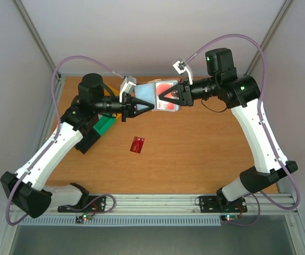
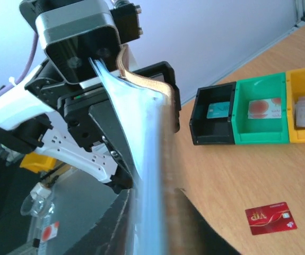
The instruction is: Take the credit cards out of the card holder
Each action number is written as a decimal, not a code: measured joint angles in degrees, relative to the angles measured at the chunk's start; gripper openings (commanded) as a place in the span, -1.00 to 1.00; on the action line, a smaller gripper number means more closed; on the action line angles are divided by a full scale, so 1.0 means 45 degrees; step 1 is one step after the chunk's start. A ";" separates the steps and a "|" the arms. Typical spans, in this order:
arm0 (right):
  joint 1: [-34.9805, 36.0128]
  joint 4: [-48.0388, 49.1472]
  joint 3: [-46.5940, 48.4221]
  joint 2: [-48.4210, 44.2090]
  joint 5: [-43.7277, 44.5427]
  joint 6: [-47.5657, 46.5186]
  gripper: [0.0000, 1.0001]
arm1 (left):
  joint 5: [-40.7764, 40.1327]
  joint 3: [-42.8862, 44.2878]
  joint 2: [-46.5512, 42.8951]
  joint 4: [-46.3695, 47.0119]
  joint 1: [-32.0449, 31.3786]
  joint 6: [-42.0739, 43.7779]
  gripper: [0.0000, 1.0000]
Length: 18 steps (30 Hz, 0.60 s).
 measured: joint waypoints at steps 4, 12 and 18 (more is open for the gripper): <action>-0.0238 0.0063 -0.0204 -0.0141 -0.0408 -0.0126 0.03 | -0.0044 -0.0005 0.0000 0.0019 -0.0005 -0.0015 -0.99; -0.1846 0.0282 -0.1506 -0.1069 -0.1166 0.0131 -0.48 | -0.0053 -0.0010 0.0000 0.0029 -0.0005 0.0024 -0.99; -0.1880 0.0384 -0.1530 -0.1069 -0.1812 0.0355 -0.98 | -0.0073 -0.0015 0.0010 0.0024 0.0000 0.0019 -0.95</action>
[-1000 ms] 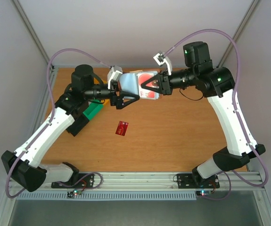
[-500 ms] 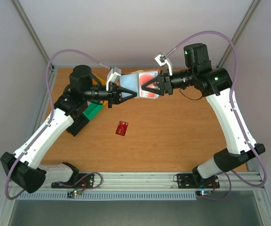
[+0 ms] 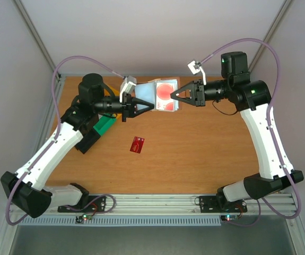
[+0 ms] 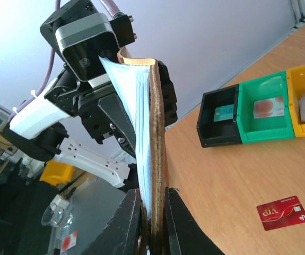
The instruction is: Take the credit cards out of the card holder
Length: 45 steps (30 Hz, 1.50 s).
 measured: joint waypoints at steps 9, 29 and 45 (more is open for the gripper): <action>0.0005 -0.0068 -0.0102 0.0170 0.0806 0.0296 -0.98 | -0.2064 0.0000 0.0000 -0.0656 0.0146 -0.0044 0.55; 0.0466 -0.2365 0.1311 0.1132 0.7597 0.1044 -0.98 | -0.2263 0.0933 0.1112 0.2161 -0.0801 -0.2705 0.10; 0.0466 -0.0991 0.0486 -0.0126 0.3570 -0.0510 -0.97 | -0.2361 0.1341 0.1821 0.0772 -0.0937 -0.2827 -0.30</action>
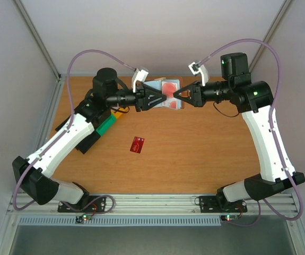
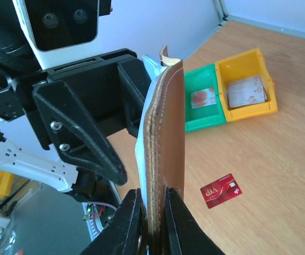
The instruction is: Take the credit cards out of the card holder
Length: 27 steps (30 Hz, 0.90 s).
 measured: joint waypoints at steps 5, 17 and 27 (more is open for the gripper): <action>-0.0049 0.0233 -0.0083 0.0000 -0.0583 -0.0204 -0.98 | 0.0573 -0.0321 -0.0097 0.0695 0.0024 -0.0015 -0.87; -0.0306 0.0588 -0.0238 0.0102 -0.1817 -0.0452 -0.37 | 0.1326 -0.0743 -0.0500 0.1481 0.0257 -0.0223 -0.99; -0.0374 0.0262 -0.0316 0.0316 -0.2725 -0.0937 -0.98 | 0.1928 -0.1025 -0.0593 0.1758 0.0466 -0.0393 -0.95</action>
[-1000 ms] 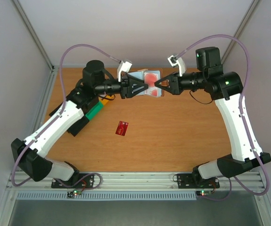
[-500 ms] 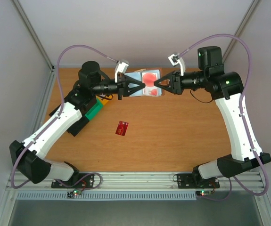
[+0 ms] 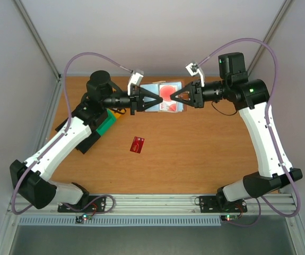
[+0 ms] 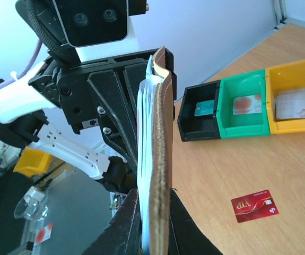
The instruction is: Take the credit cards out of the card holder
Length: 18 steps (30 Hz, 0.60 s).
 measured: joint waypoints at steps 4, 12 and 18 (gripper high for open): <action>-0.0005 -0.0102 0.0000 0.0024 -0.0306 -0.0131 -0.97 | 0.0316 -0.0087 0.0000 0.0301 0.0063 -0.0243 -0.71; -0.0078 -0.0534 0.0107 0.0097 -0.0466 -0.0175 -0.97 | 0.0549 -0.0117 0.0000 0.1122 0.0291 -0.0811 -0.91; -0.0078 -0.0583 0.0170 0.0107 -0.0481 -0.0199 -0.97 | 0.0636 -0.0112 0.0010 0.1331 0.0291 -0.0923 -0.51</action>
